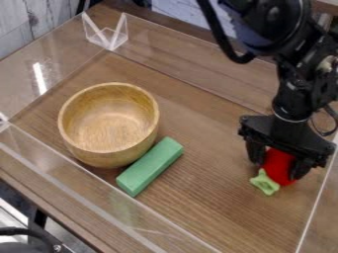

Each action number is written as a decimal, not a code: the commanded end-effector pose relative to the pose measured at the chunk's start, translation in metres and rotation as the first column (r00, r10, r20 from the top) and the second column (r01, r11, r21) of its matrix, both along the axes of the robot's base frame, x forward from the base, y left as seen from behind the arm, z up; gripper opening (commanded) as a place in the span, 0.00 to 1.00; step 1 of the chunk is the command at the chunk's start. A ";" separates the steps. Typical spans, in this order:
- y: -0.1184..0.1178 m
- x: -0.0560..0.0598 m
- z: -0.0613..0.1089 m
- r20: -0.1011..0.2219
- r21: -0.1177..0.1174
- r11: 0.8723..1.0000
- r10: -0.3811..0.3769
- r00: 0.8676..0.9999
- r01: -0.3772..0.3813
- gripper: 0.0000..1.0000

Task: Move the red fruit to the right

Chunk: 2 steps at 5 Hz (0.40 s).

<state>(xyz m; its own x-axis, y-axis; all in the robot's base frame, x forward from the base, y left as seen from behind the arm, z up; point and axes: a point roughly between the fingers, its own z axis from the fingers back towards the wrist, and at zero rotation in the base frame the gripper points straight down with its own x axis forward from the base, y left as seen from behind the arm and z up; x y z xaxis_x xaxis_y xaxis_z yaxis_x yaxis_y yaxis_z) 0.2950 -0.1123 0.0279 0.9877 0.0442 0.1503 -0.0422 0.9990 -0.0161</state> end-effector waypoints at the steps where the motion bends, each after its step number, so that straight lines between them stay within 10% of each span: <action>1: -0.003 -0.006 0.019 0.029 -0.006 0.997 -0.079 0.996 0.079 1.00; 2: -0.008 -0.005 0.011 0.020 0.000 0.991 -0.134 0.991 0.134 1.00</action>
<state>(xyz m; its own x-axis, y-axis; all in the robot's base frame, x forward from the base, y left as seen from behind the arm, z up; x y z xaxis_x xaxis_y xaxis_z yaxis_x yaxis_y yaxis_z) 0.2849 -0.1162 0.0302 0.9874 -0.0783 0.1372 0.0800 0.9968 -0.0071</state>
